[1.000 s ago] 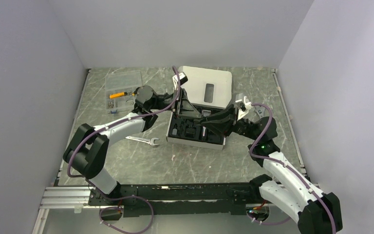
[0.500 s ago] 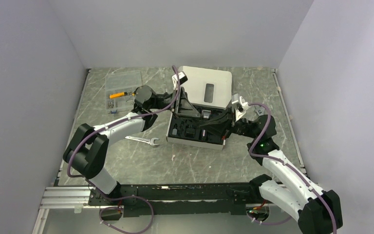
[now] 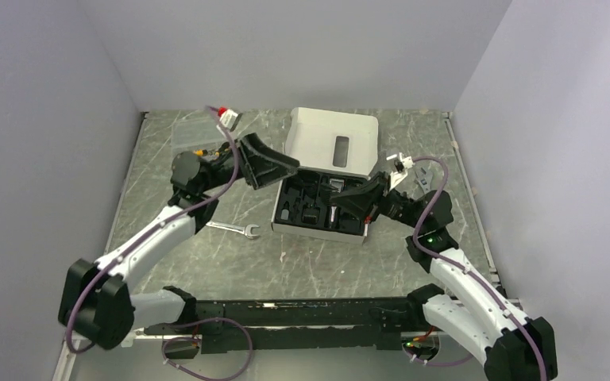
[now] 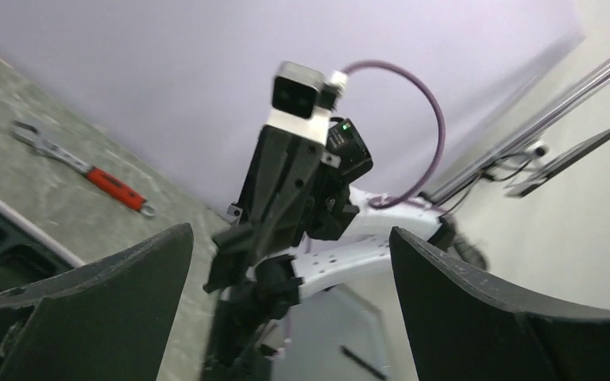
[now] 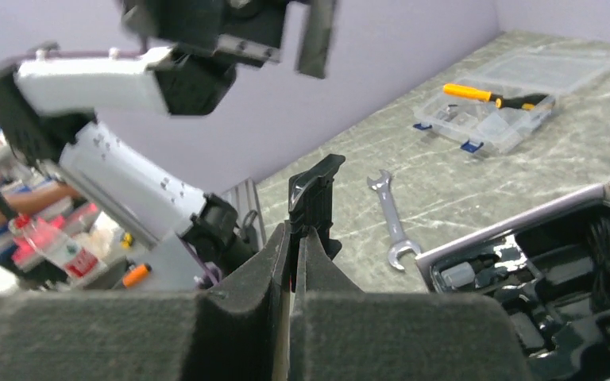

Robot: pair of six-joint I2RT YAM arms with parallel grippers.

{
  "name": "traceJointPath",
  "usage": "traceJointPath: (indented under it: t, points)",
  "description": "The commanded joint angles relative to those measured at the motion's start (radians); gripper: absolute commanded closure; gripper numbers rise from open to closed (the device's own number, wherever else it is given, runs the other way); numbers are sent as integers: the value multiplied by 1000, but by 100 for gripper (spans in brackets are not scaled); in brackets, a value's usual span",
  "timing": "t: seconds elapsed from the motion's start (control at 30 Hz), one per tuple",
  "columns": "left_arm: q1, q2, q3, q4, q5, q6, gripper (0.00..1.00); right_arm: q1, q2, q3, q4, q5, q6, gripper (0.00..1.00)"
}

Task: Sort the hair-cutting tools
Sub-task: Adjust the haircut tool.

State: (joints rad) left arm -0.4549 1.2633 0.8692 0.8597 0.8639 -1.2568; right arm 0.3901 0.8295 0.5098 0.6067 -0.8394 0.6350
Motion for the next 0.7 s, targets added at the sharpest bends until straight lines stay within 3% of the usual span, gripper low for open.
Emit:
traceJointPath:
  t: [0.0,0.17,0.47,0.67]
  points:
    - [-7,-100,-89,-96,-88,340,1,-48,67,-70,259,78,347,100]
    - [-9,-53,-88,-92,15,316,2,-57,154,-113,490,64,526,100]
    - [-77,65,-100,17,48,257,30,-62,177,-178,687,109,664,100]
    - [-100,149,-109,224,59,124,47,-62,201,-176,740,101,700,100]
